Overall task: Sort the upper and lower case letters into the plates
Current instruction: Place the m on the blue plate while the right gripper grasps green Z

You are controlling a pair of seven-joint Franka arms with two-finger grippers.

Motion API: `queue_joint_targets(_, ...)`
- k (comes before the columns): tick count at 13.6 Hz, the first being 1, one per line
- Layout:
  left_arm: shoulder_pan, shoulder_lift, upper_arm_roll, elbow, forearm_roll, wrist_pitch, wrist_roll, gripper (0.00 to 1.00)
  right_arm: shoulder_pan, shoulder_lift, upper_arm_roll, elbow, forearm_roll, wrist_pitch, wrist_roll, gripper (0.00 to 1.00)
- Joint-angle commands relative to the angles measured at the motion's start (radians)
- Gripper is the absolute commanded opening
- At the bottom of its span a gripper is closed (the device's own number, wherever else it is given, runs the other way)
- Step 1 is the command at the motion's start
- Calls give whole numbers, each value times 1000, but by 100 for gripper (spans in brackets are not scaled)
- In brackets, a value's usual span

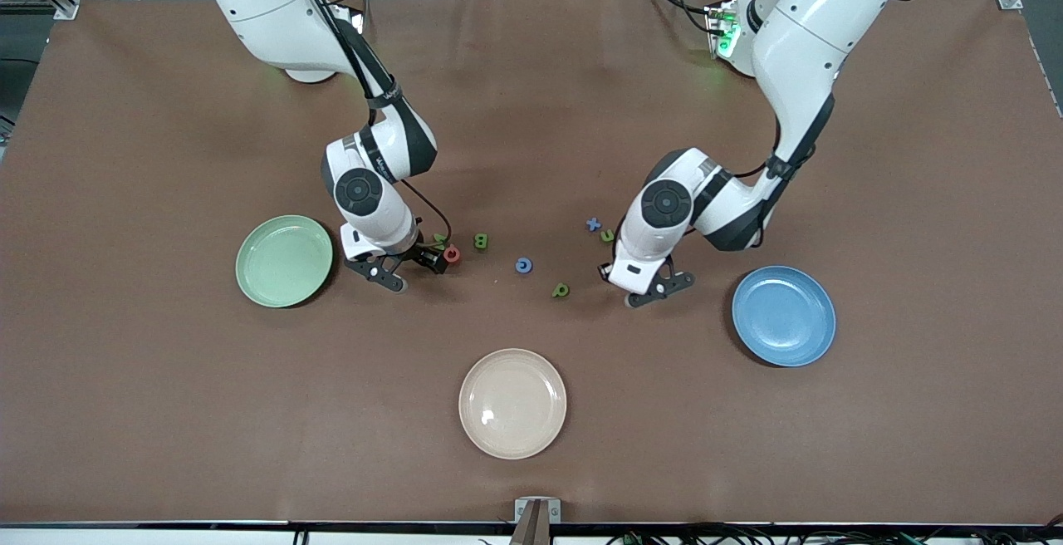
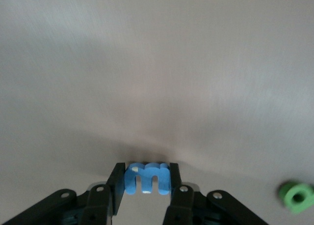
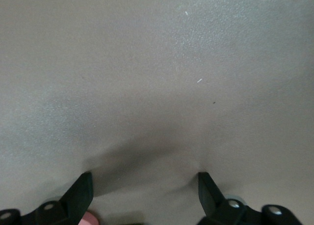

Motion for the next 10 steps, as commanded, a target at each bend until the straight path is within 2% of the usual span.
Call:
queue_joint_targets(1,96,-75,-2,-11,24,-11,13,8,28,-16,-9,-60,0,45,58,94)
queue_joint_targets(4,191,-87,-1,-8,27,-21,50,8,70,-19,-7,-58,0,41,125,94)
queue_joint_targets(10,427,-53,-1,4,63,-21,318,8,107,-60,-7,-55,-5,-42,125,93)
